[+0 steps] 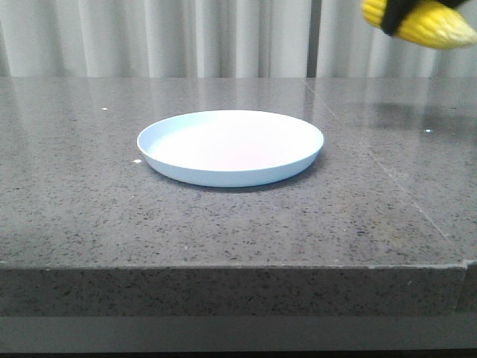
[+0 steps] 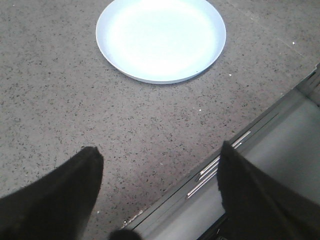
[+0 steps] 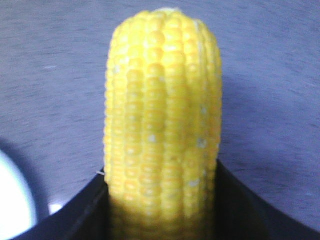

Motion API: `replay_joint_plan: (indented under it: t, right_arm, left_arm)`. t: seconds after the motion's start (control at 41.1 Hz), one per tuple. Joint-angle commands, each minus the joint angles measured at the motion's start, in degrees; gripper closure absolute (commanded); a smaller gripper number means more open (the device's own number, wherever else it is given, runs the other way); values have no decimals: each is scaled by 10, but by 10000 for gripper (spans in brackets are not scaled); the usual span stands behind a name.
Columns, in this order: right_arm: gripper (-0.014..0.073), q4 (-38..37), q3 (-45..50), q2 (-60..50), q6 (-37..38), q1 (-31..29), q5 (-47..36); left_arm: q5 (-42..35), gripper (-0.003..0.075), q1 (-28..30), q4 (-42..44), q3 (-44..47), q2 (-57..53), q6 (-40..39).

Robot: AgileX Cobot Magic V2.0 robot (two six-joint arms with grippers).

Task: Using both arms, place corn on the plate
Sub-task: 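Carry the corn over the plate and lower it with the right gripper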

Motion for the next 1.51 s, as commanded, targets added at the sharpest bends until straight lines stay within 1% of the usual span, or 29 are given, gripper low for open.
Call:
replay_joint_plan:
  t: [0.0, 0.097, 0.194, 0.267, 0.365, 0.535, 0.583, 0.778, 0.827, 0.875, 0.924, 0.948, 0.972, 1.045, 1.094, 1.24, 1.337, 1.386, 1.483]
  right_arm:
    - [318, 12, -20, -50, -5, 45, -9]
    - [318, 22, -19, -56, -3, 91, -3]
    - [318, 26, -9, -56, 28, 139, -8]
    - [318, 26, 11, -56, 55, 169, -29]
    - [318, 26, 54, -56, 107, 204, -87]
    - [318, 26, 122, -49, 203, 230, -207]
    - [318, 26, 134, -43, 215, 233, -227]
    - [316, 26, 141, 6, 226, 233, -255]
    - [307, 26, 141, 16, 226, 233, -256]
    - [272, 27, 141, 23, 226, 233, -254]
    - [183, 27, 141, 26, 226, 233, -251]
    - [155, 27, 141, 26, 226, 233, -249]
    - [99, 27, 141, 26, 226, 233, -247]
    - [-27, 27, 140, 23, 226, 233, -241]
    - [-73, 25, 140, 18, 226, 233, -237]
    - [-49, -3, 140, -17, 225, 233, -211]
    - [-49, -51, 140, -54, 218, 233, -164]
    - [-49, -73, 140, -76, 202, 233, -135]
    - [-49, -98, 140, -125, 132, 233, -63]
  left_arm:
    - [-39, 240, -3, 0, -15, -1, -6]
    - [-39, 240, -3, 0, -15, -1, -6]
    - [-39, 240, -3, 0, -15, -1, -6]
    - [-39, 240, -3, 0, -15, -1, -6]
    - [-39, 240, -3, 0, -15, -1, -6]
    - [-39, 240, -3, 0, -15, -1, -6]
    - [-39, 240, -3, 0, -15, -1, -6]
    - [-39, 240, -3, 0, -15, -1, -6]
    - [-39, 240, -3, 0, -15, -1, -6]
    - [-39, 240, -3, 0, -15, -1, -6]
    - [-39, 240, -3, 0, -15, -1, -6]
    - [-39, 240, -3, 0, -15, -1, -6]
    - [-39, 240, -3, 0, -15, -1, -6]
    - [-39, 240, -3, 0, -15, -1, -6]
    - [-39, 240, -3, 0, -15, -1, -6]
    - [-39, 240, -3, 0, -15, -1, -6]
    - [-39, 240, -3, 0, -15, -1, -6]
    - [-39, 240, -3, 0, -15, -1, -6]
    - [-39, 240, -3, 0, -15, -1, -6]
